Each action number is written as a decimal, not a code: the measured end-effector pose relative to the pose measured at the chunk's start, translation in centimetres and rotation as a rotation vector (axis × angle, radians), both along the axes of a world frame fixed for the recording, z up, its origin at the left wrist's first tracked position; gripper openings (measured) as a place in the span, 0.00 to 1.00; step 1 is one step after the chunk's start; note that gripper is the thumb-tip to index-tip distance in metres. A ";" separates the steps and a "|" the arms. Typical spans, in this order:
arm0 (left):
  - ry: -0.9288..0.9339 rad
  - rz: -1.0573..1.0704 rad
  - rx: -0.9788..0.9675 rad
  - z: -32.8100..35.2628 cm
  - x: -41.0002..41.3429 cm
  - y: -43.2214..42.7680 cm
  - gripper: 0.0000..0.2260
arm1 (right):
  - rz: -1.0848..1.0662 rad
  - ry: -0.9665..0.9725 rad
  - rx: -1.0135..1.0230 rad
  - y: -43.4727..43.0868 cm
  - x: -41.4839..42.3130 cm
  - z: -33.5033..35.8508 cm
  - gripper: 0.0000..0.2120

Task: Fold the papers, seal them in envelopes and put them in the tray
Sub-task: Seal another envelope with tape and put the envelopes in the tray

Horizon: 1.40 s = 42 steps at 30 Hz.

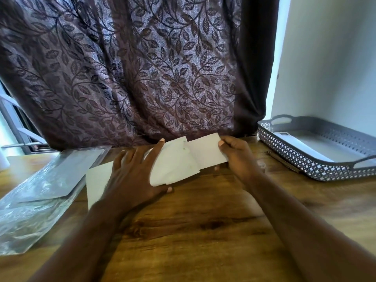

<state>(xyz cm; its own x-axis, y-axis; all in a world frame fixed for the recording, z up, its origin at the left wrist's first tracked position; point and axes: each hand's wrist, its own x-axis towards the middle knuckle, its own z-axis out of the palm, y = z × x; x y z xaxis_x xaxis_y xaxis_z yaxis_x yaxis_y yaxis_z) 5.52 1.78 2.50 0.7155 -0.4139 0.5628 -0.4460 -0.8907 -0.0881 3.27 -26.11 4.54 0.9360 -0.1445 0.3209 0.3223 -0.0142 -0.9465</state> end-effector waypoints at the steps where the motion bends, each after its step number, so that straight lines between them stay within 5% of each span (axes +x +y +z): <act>1: -0.008 -0.017 -0.003 -0.1 -0.2 -0.4 0.54 | 0.005 -0.005 -0.034 0.6 -0.1 0.0 0.10; 5: -0.065 -0.068 -0.007 -0.3 -0.7 -1.7 0.53 | -0.111 -0.037 -0.279 2.4 -0.1 -0.5 0.09; 12: -0.007 -0.049 -0.017 -0.2 -0.8 -1.6 0.50 | -0.017 -0.029 -0.226 1.7 -0.2 -0.5 0.03; 17: 0.023 -0.087 -0.001 0.0 -1.2 -2.2 0.48 | 0.194 0.053 -0.347 2.3 -0.3 -1.1 0.20; 24: 0.062 -0.113 0.014 -0.1 -1.3 -2.6 0.50 | 0.396 0.140 -0.443 0.5 -0.5 -0.3 0.20; 31: 0.067 -0.095 0.029 -0.1 -1.4 -2.6 0.50 | -0.029 -0.067 -0.261 -0.6 0.0 0.1 0.03; 35: 0.036 -0.127 0.074 0.0 -1.9 -3.0 0.49 | -0.194 -0.044 -0.510 0.1 0.6 -0.4 0.11; 42: -0.004 -0.183 0.119 -0.3 -2.2 -4.0 0.51 | -0.284 -0.085 -0.787 0.3 0.9 -1.0 0.06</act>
<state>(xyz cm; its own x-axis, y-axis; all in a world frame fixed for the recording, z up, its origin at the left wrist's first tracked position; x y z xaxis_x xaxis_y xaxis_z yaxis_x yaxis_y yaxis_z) 3.34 -2.25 2.15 0.6200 -0.6004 0.5051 -0.5989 -0.7780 -0.1896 4.13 -25.84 3.56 0.8660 -0.0756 0.4942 0.2765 -0.7511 -0.5995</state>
